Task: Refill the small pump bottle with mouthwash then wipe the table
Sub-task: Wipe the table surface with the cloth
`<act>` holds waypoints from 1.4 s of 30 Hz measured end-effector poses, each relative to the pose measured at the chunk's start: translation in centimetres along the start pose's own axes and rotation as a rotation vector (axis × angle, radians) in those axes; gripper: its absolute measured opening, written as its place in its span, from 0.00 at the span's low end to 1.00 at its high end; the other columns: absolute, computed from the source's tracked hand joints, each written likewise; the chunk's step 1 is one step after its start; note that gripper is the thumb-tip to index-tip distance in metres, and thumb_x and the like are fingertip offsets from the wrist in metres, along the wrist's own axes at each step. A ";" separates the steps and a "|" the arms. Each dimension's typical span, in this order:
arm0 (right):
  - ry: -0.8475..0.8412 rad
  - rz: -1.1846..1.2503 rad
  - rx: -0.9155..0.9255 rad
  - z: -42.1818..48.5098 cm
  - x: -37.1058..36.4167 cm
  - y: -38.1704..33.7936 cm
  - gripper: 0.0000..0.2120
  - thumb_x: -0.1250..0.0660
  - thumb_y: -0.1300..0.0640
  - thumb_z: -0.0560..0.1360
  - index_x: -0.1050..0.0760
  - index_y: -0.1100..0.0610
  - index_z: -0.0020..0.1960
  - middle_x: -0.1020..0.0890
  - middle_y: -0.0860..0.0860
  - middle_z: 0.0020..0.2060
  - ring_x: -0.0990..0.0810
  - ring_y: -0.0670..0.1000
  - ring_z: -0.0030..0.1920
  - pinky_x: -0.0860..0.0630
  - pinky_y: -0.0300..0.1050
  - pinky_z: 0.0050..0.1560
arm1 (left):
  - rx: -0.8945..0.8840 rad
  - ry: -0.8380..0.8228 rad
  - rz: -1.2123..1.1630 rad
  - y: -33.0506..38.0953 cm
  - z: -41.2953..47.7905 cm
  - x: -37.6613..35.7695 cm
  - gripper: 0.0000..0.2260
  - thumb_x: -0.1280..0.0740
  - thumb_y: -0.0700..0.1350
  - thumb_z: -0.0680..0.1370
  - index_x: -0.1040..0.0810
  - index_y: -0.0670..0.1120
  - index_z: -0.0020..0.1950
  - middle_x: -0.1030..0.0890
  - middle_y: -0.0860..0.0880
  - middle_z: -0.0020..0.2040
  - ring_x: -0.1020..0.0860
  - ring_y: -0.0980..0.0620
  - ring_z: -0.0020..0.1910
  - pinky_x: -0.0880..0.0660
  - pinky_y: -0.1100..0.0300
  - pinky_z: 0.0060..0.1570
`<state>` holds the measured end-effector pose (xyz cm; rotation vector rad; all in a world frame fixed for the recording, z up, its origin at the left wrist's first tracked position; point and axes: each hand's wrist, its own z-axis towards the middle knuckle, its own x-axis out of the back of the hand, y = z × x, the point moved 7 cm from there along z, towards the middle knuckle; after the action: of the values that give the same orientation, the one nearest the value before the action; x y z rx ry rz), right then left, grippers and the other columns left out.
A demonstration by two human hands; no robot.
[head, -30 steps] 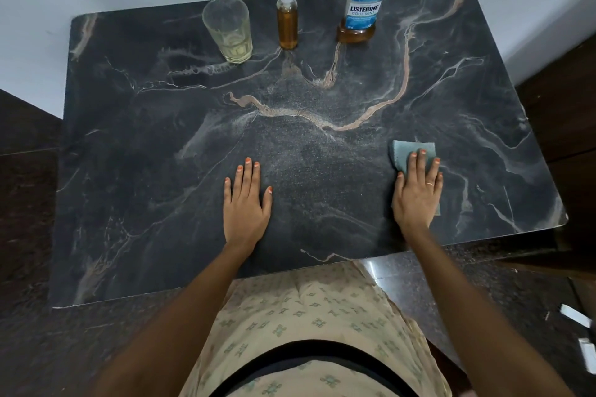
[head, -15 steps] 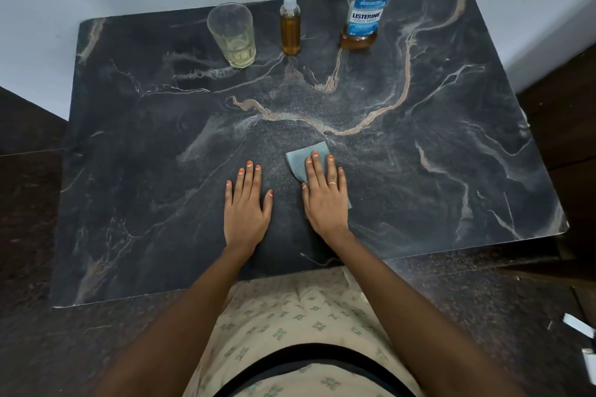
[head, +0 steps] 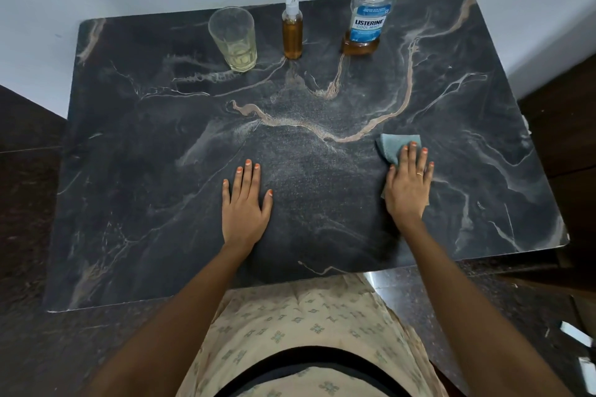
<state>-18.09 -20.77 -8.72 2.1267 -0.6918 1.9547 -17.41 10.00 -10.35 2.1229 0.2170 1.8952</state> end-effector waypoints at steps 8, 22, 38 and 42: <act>-0.011 0.036 0.029 0.6 -0.8 -4.4 0.23 0.52 0.55 0.81 0.50 0.59 0.74 0.47 0.55 0.75 0.51 0.56 0.75 0.54 0.54 0.72 | 0.004 -0.004 0.017 -0.1 0.0 -0.1 0.26 0.54 0.56 0.78 0.51 0.48 0.75 0.48 0.49 0.76 0.53 0.54 0.74 0.57 0.50 0.73; -0.168 -0.010 0.478 -4.5 -5.1 -17.4 0.24 0.52 0.53 0.81 0.53 0.56 0.74 0.49 0.51 0.75 0.53 0.54 0.75 0.51 0.53 0.73 | 0.007 0.004 0.030 -0.2 0.1 0.0 0.27 0.55 0.56 0.77 0.48 0.47 0.74 0.45 0.48 0.76 0.50 0.54 0.74 0.54 0.50 0.72; -0.005 0.050 0.044 6.6 -0.6 -6.5 0.22 0.53 0.57 0.81 0.52 0.62 0.73 0.49 0.57 0.75 0.54 0.57 0.75 0.61 0.53 0.73 | 0.019 -0.009 0.021 -0.1 0.0 0.0 0.26 0.55 0.56 0.78 0.50 0.49 0.75 0.47 0.50 0.76 0.53 0.55 0.73 0.55 0.50 0.73; -0.008 0.064 0.109 6.1 -1.1 -8.9 0.22 0.53 0.57 0.81 0.52 0.61 0.74 0.49 0.56 0.75 0.54 0.56 0.75 0.61 0.52 0.74 | 0.024 -0.021 0.027 -0.1 0.0 -0.1 0.26 0.56 0.57 0.78 0.51 0.49 0.75 0.48 0.50 0.76 0.54 0.55 0.73 0.56 0.51 0.73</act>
<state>-8.70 -15.32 -8.95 2.2018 -0.6778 2.0628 -17.42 10.10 -10.45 2.1708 0.2092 1.8931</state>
